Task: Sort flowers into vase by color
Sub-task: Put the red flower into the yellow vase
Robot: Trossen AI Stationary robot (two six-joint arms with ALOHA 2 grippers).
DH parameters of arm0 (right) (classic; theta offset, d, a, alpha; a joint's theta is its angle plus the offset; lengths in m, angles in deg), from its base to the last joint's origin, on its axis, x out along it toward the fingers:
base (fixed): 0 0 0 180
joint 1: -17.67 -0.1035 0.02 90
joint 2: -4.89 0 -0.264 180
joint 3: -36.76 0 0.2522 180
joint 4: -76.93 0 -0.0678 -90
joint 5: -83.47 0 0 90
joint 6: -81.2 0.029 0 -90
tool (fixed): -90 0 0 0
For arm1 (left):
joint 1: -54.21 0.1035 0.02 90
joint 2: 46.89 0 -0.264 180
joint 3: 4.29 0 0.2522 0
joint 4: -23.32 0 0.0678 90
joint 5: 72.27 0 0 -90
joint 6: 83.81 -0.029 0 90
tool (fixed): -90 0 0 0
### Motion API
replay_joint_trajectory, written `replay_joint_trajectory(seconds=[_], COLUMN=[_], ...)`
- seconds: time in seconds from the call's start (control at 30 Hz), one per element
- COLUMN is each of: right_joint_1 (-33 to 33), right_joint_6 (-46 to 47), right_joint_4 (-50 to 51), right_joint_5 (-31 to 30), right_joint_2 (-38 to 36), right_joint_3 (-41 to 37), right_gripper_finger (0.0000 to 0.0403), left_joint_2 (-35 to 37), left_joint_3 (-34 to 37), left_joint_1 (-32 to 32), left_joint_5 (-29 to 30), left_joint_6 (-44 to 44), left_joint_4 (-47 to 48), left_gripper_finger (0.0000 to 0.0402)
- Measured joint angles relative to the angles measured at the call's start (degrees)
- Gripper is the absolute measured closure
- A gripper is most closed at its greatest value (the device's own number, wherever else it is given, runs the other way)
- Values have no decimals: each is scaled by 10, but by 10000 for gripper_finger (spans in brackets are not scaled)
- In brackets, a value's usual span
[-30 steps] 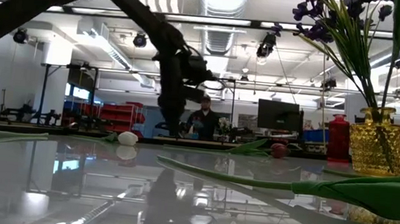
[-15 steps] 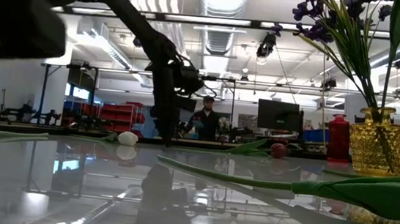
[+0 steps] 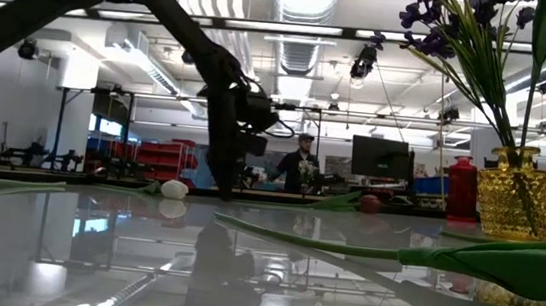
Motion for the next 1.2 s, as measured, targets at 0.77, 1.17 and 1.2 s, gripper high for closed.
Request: replay_joint_trajectory(seconds=[0.77, 1.17, 1.2], right_joint_1=[0, 0, 0], right_joint_6=[-6, -1, 0], right_joint_4=[-2, -3, -3], right_joint_5=[1, 11, 11], right_joint_2=[0, 0, 0], right_joint_3=[-9, -12, -13], right_gripper_finger=[101, 101, 101], left_joint_2=[93, 100, 100], left_joint_3=[123, 57, 58], left_joint_1=[-311, -321, -324], left_joint_5=[-51, -32, -16], left_joint_6=[244, 308, 322], left_joint_4=[124, -59, -105], left_gripper_finger=[389, 238, 226])
